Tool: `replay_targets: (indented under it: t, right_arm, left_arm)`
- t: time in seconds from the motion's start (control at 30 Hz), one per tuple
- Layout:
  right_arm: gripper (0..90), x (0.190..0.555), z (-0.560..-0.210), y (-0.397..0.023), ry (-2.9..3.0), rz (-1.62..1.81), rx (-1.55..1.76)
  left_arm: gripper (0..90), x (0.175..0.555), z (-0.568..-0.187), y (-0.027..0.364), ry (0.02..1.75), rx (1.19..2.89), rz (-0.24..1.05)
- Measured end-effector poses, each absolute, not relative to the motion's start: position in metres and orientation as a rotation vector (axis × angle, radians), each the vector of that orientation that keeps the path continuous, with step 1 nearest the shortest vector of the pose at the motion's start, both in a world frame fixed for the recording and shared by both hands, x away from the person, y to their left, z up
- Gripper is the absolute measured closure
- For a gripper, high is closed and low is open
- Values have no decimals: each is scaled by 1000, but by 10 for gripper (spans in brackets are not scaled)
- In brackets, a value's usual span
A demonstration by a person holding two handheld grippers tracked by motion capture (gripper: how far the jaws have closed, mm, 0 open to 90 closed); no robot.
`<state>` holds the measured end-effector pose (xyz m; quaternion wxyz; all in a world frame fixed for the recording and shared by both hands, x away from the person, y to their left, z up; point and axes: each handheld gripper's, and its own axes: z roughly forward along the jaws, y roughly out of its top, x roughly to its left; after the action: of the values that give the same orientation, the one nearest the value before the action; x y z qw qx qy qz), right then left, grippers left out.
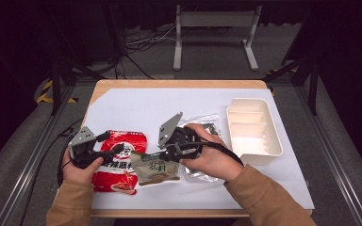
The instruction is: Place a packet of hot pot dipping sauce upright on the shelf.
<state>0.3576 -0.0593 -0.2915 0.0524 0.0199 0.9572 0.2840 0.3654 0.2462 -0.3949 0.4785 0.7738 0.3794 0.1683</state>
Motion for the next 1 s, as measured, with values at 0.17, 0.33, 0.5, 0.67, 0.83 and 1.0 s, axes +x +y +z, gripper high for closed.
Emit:
replay_targets:
  t: [0.17, 0.33, 0.5, 0.67, 0.83, 1.0]
  right_arm:
    - [896, 360, -281, -68, 2862, 876, 67]
    - [896, 364, -273, -78, 2816, 886, 90]
    - [895, 368, -266, -87, 2793, 877, 110]
    - [896, 372, -261, -98, 2784, 886, 149]
    - [896, 378, -254, -114, 2769, 871, 192]
    - [896, 381, -249, -125, 2746, 855, 214]
  left_arm:
    - [264, 366, -395, 246, 923, 1902, 414]
    - [261, 366, -396, 245, 937, 1903, 408]
    - [261, 366, -396, 246, 940, 1903, 409]
    - [261, 366, -396, 245, 937, 1906, 413]
    - [260, 367, -397, 246, 942, 1902, 409]
    - [259, 367, -398, 246, 941, 1908, 408]
